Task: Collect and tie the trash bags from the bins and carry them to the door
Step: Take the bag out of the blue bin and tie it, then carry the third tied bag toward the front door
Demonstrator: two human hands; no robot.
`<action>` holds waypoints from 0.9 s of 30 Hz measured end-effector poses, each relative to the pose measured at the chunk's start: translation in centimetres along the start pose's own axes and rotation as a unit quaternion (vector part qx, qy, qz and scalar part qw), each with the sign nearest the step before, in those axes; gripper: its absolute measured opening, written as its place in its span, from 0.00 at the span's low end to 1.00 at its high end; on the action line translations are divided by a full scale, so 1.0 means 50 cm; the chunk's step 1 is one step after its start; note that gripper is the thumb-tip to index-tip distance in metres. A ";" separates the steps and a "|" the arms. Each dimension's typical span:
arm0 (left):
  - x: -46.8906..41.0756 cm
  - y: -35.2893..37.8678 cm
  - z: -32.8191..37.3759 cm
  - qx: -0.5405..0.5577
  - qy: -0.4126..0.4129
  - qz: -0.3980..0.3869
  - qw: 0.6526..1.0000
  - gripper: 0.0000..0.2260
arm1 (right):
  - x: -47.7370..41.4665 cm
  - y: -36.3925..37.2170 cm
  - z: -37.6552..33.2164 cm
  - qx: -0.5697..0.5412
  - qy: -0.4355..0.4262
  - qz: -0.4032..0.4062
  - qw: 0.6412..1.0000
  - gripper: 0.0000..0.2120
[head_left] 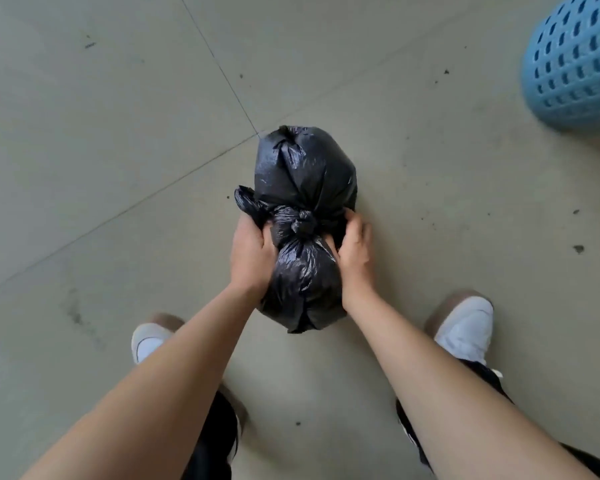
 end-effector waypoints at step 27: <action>0.638 -0.870 1.875 -0.029 0.449 0.019 0.893 0.13 | 1.231 -1.474 -1.063 -0.081 -0.346 0.268 0.896 0.15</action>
Point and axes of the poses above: each hand's wrist, its own x-axis away from the middle knuckle, its own y-axis out of the palm, z = x × y, the point moved 10 cm from there along -x, towards the middle knuckle, and after that the axes turned 12 degrees about y, right-handed, at the moved point
